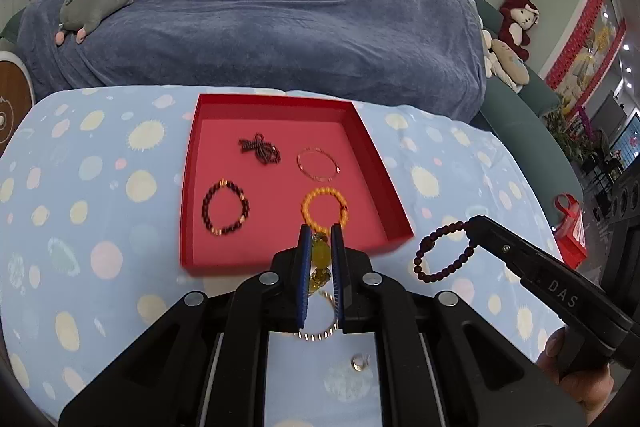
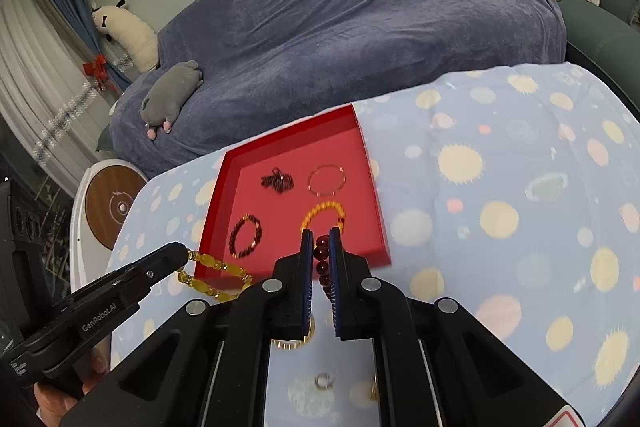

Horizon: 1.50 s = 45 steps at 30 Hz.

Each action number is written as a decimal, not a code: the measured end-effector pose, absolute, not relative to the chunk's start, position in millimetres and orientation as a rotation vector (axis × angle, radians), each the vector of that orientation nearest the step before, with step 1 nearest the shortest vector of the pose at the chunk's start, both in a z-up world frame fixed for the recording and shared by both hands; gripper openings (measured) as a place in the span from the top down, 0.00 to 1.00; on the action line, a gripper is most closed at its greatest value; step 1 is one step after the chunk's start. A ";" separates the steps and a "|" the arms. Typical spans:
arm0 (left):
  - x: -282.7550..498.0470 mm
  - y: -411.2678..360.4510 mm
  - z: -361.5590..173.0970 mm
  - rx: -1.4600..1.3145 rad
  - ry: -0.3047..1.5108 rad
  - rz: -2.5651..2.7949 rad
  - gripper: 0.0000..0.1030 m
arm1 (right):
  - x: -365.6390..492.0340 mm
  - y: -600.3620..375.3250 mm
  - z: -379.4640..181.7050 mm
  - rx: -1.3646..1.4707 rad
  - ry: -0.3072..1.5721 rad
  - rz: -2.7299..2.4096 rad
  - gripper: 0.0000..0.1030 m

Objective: Organize jewelry
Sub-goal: 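Carry the yellow and dark-red bracelets into the red tray and open both grippers, then withdraw both grippers from the tray toward the remaining jewelry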

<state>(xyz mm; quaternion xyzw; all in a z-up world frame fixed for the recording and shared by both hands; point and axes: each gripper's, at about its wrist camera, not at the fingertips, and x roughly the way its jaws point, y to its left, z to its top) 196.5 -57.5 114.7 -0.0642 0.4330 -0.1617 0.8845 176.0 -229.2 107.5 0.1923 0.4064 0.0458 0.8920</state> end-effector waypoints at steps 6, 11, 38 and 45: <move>247.7 -62.6 100.3 -0.152 0.921 -0.320 0.91 | 226.3 -228.6 99.4 0.379 0.854 0.074 0.93; 281.9 -69.2 85.9 -0.149 0.936 -0.305 0.91 | 261.0 -221.9 86.0 0.351 0.880 0.070 0.93; 292.5 -1.5 56.7 -0.265 0.941 -0.146 0.65 | 261.8 -204.5 59.5 0.351 0.925 0.099 0.76; 246.2 1.6 58.2 -0.237 0.951 -0.149 0.65 | 212.2 -203.8 54.5 0.303 0.960 0.085 0.76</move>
